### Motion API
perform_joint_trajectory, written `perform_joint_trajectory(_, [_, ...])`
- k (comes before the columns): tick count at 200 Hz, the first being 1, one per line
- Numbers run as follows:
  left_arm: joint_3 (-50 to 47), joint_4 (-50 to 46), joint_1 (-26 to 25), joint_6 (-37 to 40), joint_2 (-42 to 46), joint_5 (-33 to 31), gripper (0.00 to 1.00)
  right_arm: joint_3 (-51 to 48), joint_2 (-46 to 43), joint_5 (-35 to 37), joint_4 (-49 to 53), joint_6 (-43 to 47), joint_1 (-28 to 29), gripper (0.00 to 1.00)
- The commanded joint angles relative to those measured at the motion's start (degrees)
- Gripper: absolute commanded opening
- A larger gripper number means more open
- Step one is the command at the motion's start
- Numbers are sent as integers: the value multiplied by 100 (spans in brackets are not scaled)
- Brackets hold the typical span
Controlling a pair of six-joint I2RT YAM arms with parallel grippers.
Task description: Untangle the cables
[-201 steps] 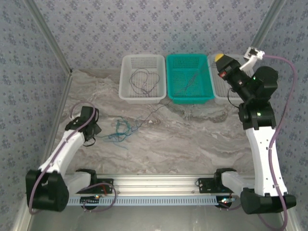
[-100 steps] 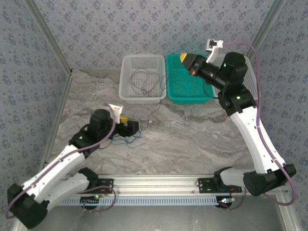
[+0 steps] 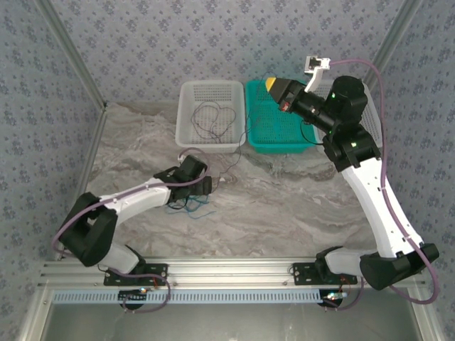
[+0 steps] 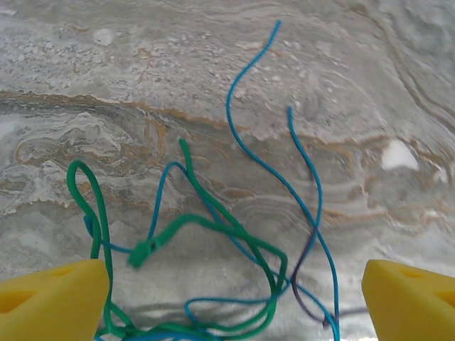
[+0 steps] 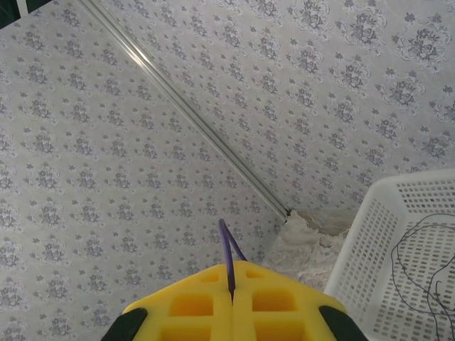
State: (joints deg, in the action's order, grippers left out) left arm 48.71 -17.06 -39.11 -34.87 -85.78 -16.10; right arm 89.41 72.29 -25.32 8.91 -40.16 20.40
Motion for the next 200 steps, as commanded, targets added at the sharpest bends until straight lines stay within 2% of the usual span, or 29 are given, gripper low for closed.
perform_joint_trajectory(1, [320,-163,40,-823,-413,-373,91,140,-180,45,74,148,34,0])
perform_joint_trajectory(19, [464,-197,88,-1106,-731,-396,85,138,-206,36,146,180,34,0])
perform_joint_trajectory(24, [505,-223,95,-1161,-790,-406,80,135,-215,36,163,205,30,0])
perform_joint_trajectory(38, [581,-331,99,-1285,-907,-546,54,156,-248,115,261,253,16,0])
perform_joint_trajectory(55, [612,-634,133,-1470,-999,-893,29,122,-403,421,382,327,-69,0])
perform_joint_trajectory(73, [472,-886,332,-1594,-1039,-1013,11,-4,-668,876,528,341,-283,0])
perform_joint_trajectory(89, [169,-892,610,-1542,-954,-978,0,-199,-960,1173,657,158,-718,0])
perform_joint_trajectory(128, [-234,-1249,1146,-1177,-657,-1441,0,-580,-1548,992,968,-657,-2494,0])
perform_joint_trajectory(154, [-331,-1183,1482,-985,-570,-1318,0,-627,-1666,643,864,-1120,-3359,0])
perform_joint_trajectory(167, [-325,-1080,1488,-953,-506,-1216,0,-610,-1563,343,617,-1378,-3539,0])
perform_joint_trajectory(183, [-397,-742,1477,-850,-365,-736,0,-487,-1297,-72,322,-1649,-3507,0])
perform_joint_trajectory(200, [-575,-219,1405,-732,-45,-94,8,-233,-1014,-255,161,-1751,-3379,0])
